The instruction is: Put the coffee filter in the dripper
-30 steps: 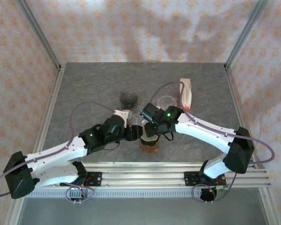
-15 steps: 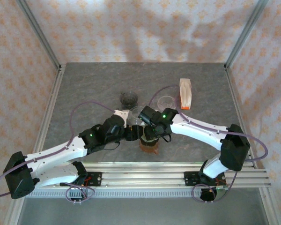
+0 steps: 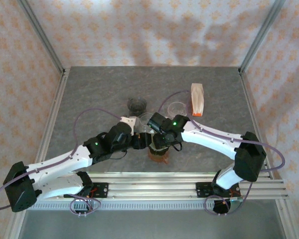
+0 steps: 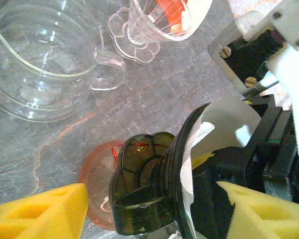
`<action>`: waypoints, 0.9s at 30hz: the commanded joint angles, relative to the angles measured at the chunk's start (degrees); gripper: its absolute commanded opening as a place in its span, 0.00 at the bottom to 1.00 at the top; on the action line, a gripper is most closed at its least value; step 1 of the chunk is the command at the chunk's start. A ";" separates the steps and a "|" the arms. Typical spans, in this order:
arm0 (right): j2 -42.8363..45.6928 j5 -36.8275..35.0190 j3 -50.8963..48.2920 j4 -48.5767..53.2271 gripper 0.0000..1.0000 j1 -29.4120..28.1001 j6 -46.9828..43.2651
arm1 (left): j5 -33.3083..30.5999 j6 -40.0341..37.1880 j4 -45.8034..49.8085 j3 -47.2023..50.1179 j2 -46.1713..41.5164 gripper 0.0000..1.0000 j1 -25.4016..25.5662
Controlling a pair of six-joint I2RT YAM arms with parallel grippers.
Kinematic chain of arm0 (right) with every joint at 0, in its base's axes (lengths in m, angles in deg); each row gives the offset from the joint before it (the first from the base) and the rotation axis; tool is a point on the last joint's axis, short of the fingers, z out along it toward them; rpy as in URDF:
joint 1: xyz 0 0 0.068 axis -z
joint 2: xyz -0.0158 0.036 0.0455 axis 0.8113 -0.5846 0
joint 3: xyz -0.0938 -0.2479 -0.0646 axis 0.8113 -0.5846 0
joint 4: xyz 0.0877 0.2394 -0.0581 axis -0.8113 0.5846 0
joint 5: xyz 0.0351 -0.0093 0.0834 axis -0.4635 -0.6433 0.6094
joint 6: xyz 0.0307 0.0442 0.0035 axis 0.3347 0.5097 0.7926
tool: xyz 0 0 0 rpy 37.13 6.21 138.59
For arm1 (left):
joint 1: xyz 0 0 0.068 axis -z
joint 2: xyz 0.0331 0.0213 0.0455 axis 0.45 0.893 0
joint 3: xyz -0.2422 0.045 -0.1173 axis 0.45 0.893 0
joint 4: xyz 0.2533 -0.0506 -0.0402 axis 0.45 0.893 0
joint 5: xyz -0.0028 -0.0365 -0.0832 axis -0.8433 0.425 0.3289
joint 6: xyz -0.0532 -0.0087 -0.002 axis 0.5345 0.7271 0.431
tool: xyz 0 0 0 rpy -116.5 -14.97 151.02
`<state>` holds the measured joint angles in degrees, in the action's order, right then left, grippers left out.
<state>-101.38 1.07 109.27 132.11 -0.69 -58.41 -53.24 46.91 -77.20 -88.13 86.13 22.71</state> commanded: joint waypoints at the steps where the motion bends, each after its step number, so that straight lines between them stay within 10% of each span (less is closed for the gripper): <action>1: -0.93 -0.85 -1.36 -0.83 0.68 0.17 0.46 | -1.14 0.62 -0.78 0.48 0.38 0.66 -0.33; 27: 1.44 -1.91 1.00 -0.20 0.68 0.07 0.80 | -0.64 0.28 1.32 0.66 0.46 0.44 -0.29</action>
<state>-101.36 1.09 109.23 131.57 -0.69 -58.39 -53.20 47.30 -76.98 -88.13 86.32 22.71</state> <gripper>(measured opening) 0.677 0.442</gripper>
